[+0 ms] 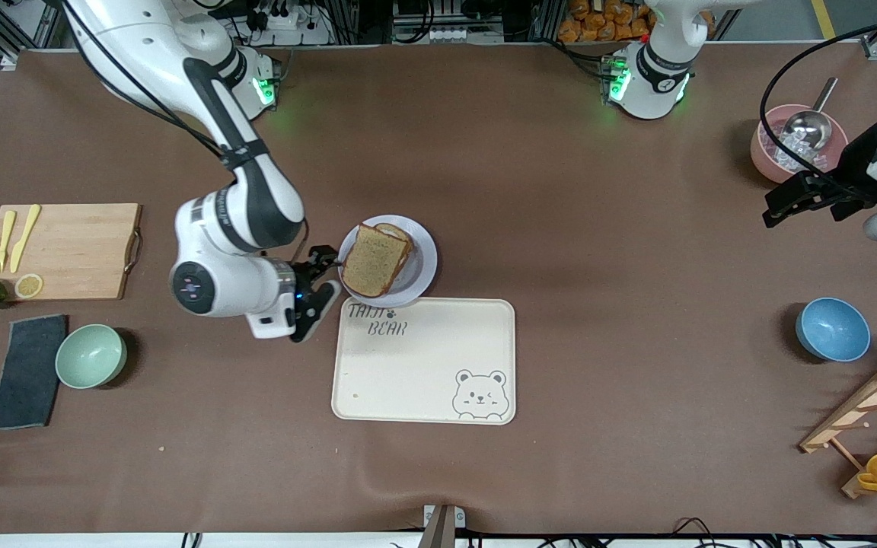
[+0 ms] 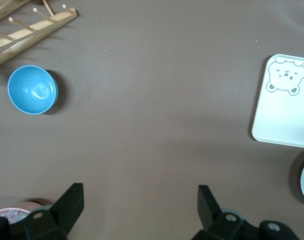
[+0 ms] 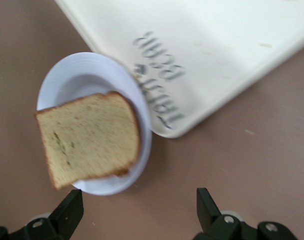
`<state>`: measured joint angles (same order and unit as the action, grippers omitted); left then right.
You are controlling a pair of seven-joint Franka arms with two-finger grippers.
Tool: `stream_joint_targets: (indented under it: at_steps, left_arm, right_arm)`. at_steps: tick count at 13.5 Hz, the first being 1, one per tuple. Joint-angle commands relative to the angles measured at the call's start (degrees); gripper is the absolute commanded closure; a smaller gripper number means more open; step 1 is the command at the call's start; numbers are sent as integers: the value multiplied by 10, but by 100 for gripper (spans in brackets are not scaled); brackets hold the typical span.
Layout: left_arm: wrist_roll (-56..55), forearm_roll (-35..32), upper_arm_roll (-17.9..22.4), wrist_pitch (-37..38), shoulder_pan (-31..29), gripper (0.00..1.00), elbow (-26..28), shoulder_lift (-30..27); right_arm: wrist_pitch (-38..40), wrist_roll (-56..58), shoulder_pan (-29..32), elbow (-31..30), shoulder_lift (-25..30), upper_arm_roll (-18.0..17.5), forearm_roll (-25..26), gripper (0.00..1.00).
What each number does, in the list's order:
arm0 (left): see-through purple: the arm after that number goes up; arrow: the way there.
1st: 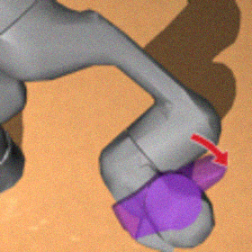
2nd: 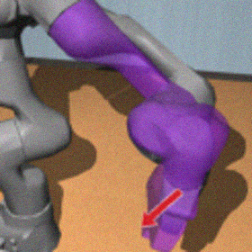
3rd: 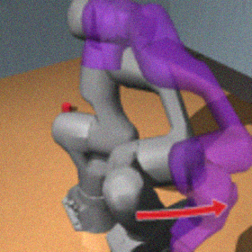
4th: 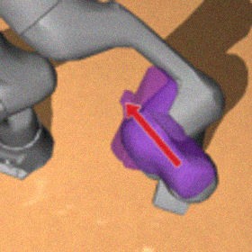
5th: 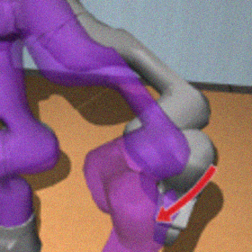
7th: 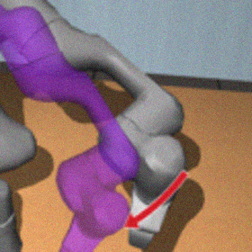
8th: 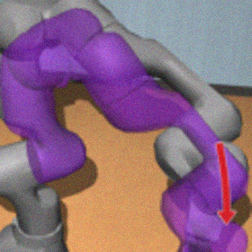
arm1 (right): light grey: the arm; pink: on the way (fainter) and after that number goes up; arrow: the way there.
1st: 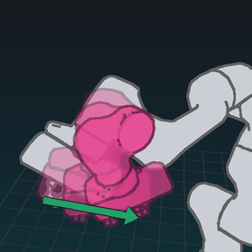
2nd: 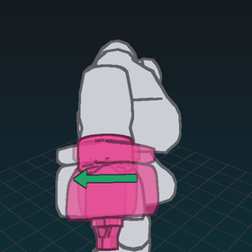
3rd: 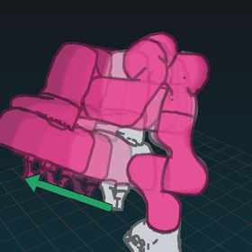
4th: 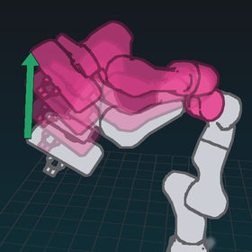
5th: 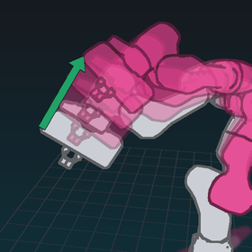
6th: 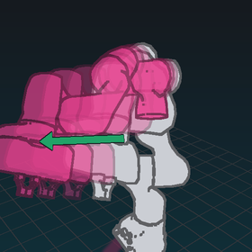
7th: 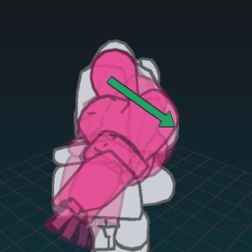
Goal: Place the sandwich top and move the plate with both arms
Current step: 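Withdraw the right gripper while the left gripper reaches toward the plate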
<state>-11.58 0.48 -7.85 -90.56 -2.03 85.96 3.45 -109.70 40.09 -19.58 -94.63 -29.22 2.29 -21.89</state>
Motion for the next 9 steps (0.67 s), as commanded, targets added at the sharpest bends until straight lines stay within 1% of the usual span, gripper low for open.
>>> stream_joint_targets:
  at_steps: [1, 2, 4, 5, 6, 7, 8, 9]
  left_arm:
    - [-1, -5, -4, 5, 6, 0, -6, 15]
    - [1, -4, -6, 5, 6, 0, -5, 25]
    - [2, 7, -10, 5, 5, 0, -5, 30]
    - [1, 21, -10, 9, 8, 0, -2, 31]
    - [5, 28, -11, 19, 7, 0, -2, 33]
    - [6, 43, -12, 21, 9, 0, -2, 38]
    - [17, 72, -12, 22, 8, 0, 11, 38]
    - [43, 116, -12, 16, 3, 0, 35, 38]
  right_arm:
    - [32, -5, 9, -7, 47, 68, 12, 0]
    - [63, -5, 10, -8, 63, 107, 12, 0]
    - [125, -5, 9, -8, 98, 201, 30, 0]
    - [141, -6, 8, -8, 115, 236, 51, 0]
    - [144, -17, 5, -8, 142, 266, 86, 0]
    - [146, -40, 5, -1, 165, 282, 145, 0]
    - [155, -64, 5, -2, 207, 283, 189, 0]
    - [185, -133, 9, -1, 241, 283, 199, 0]
